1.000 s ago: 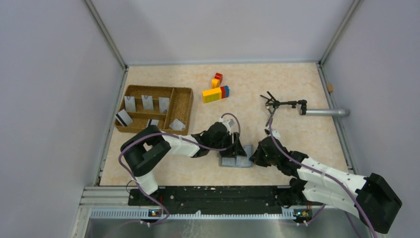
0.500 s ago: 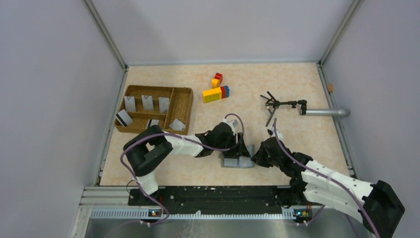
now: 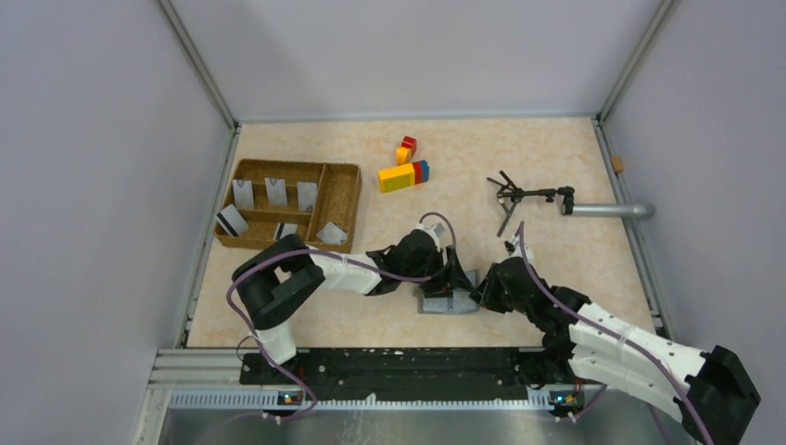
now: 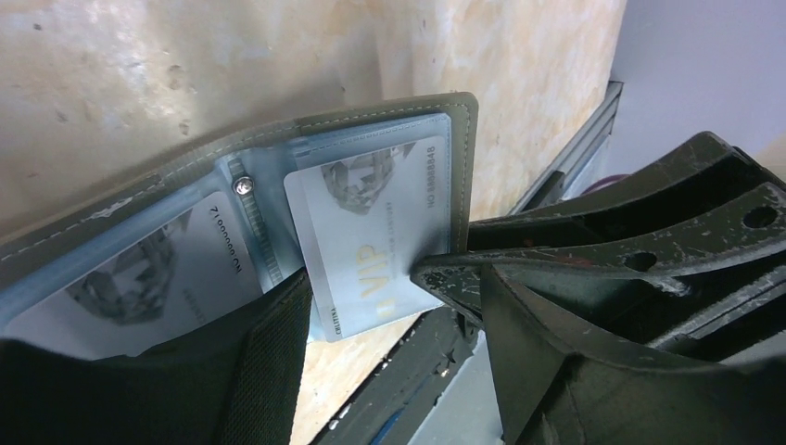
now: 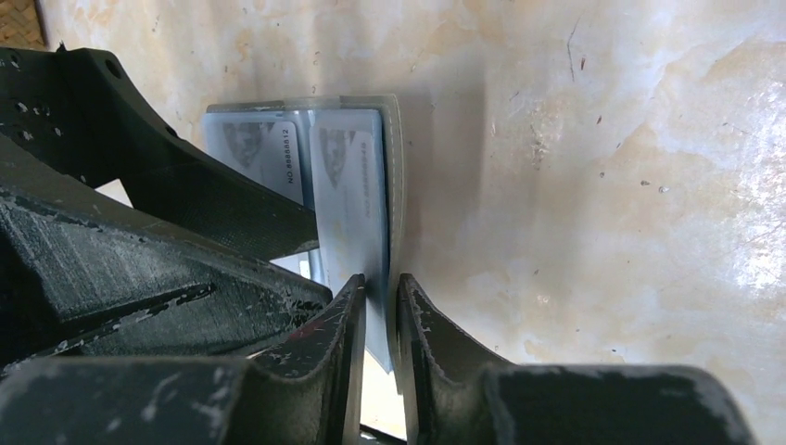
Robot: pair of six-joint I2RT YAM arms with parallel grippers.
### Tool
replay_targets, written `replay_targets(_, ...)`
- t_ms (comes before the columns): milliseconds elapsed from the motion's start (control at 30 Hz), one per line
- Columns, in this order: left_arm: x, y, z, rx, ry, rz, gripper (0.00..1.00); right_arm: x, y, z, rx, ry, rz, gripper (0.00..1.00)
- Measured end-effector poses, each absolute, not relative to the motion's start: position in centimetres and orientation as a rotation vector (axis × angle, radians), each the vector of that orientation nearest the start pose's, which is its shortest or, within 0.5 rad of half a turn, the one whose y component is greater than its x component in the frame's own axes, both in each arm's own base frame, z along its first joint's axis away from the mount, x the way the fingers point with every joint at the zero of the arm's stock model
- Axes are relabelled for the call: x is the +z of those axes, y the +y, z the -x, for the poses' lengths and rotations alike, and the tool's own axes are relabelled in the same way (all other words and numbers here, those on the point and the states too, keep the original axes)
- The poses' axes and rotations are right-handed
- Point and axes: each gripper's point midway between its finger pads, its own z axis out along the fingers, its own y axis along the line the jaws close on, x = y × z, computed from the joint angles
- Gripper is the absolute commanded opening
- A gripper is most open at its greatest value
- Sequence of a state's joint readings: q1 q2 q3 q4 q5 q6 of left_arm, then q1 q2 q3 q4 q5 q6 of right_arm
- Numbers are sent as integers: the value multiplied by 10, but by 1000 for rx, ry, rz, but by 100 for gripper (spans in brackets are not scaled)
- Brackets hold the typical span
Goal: Put the credit cards into the card holder
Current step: Insert the credit card into the card holder.
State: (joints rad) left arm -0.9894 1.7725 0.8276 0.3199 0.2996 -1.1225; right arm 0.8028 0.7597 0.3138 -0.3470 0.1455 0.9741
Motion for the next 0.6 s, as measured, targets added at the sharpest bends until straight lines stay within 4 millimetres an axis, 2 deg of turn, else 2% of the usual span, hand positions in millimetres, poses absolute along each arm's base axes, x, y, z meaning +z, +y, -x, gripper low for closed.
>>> replay_targets(167, 65, -422, -167, -1400, 2586, -19, 68, 48, 173, -158, 661, 2438, -290, 19)
replay_targets(400, 63, -419, -164, -1436, 2579, -17, 72, 53, 172, -157, 668, 2435, -304, 20)
replay_targets(600, 63, -410, -168, -1421, 2576, -32, 76, 63, 173, -159, 695, 2406, -313, 6)
